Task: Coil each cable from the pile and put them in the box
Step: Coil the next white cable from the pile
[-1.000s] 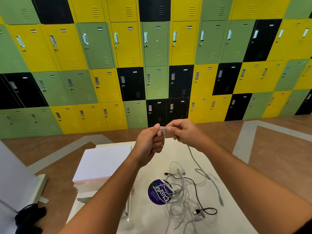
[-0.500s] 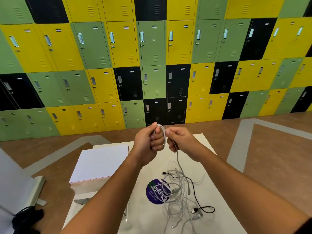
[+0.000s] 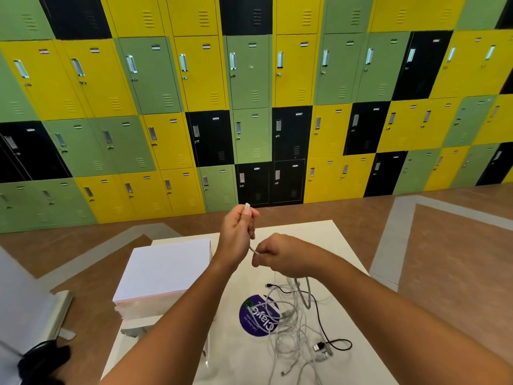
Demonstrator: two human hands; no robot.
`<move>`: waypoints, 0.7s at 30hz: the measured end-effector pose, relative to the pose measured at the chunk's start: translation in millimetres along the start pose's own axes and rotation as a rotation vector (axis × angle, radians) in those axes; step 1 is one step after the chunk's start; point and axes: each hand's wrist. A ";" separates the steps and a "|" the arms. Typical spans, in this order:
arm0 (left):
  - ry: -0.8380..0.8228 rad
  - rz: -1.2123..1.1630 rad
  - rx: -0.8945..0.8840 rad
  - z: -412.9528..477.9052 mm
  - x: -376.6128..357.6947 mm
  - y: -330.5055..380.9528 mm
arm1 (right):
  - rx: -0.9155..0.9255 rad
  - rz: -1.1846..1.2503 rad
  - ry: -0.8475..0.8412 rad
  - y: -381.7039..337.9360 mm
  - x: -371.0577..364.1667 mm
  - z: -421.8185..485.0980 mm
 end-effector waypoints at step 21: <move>-0.483 -0.268 0.391 -16.0 10.8 16.6 | 0.040 0.222 0.296 16.0 35.2 4.2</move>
Point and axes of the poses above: each hand's wrist, its own z-axis towards the middle knuckle, its own x-axis out of the back of the hand, y = z × x, and after that the axes turned 4 degrees about -x, right-handed
